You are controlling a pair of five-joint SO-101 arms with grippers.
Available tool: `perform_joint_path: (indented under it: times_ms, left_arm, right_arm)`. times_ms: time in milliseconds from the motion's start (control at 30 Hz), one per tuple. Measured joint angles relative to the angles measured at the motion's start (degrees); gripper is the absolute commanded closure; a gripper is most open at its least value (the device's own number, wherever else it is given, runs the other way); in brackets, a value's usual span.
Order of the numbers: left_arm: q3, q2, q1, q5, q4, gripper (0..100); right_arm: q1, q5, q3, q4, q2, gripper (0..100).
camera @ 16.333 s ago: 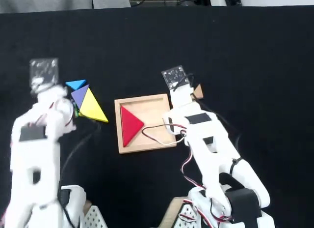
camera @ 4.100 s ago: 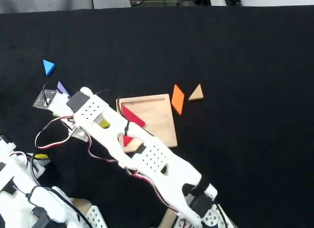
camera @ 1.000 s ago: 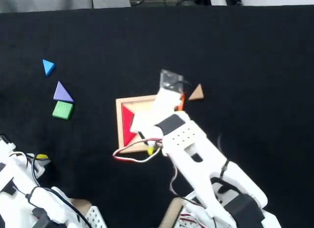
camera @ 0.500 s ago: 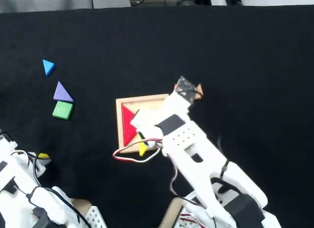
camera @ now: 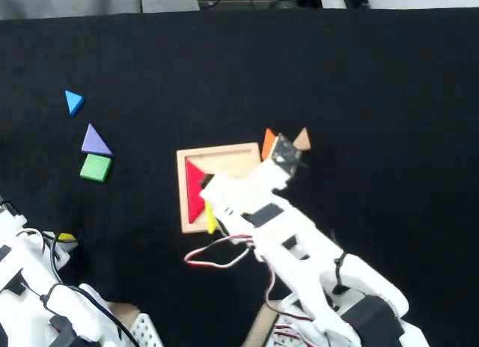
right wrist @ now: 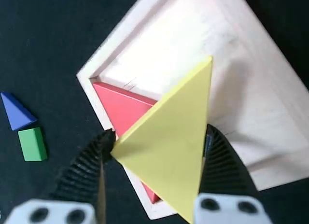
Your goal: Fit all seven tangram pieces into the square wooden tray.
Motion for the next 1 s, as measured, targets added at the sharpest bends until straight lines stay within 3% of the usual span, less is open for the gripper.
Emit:
perform_joint_path:
  times_ms: [167,333,433,600,767,867,1000]
  left_arm:
    - [0.00,0.00,0.00,0.00,0.00,68]
    - [0.00,0.00,0.00,0.09,0.00,68]
    - [0.00,0.00,0.00,0.09,0.00,68]
    - [0.00,0.00,0.00,0.09,0.00,68]
    - [0.00,0.00,0.00,0.09,0.00,68]
    - [0.00,0.00,0.00,0.09,0.00,68]
    - [0.00,0.00,0.00,0.09,0.00,68]
  right_arm:
    - [0.00,1.23,-0.18,1.76,0.00,83.5]
    - [0.00,1.93,-3.08,7.74,0.00,60.6]
    - [0.00,2.11,-5.01,10.73,0.00,54.4]
    - [0.00,2.11,-9.49,16.62,-0.35,68.2]
    - [3.87,2.11,-16.88,26.29,-7.38,97.5]
    - [8.53,5.01,-20.22,30.42,-13.89,96.4]
    - [12.84,16.70,-20.66,31.82,-22.42,98.1]
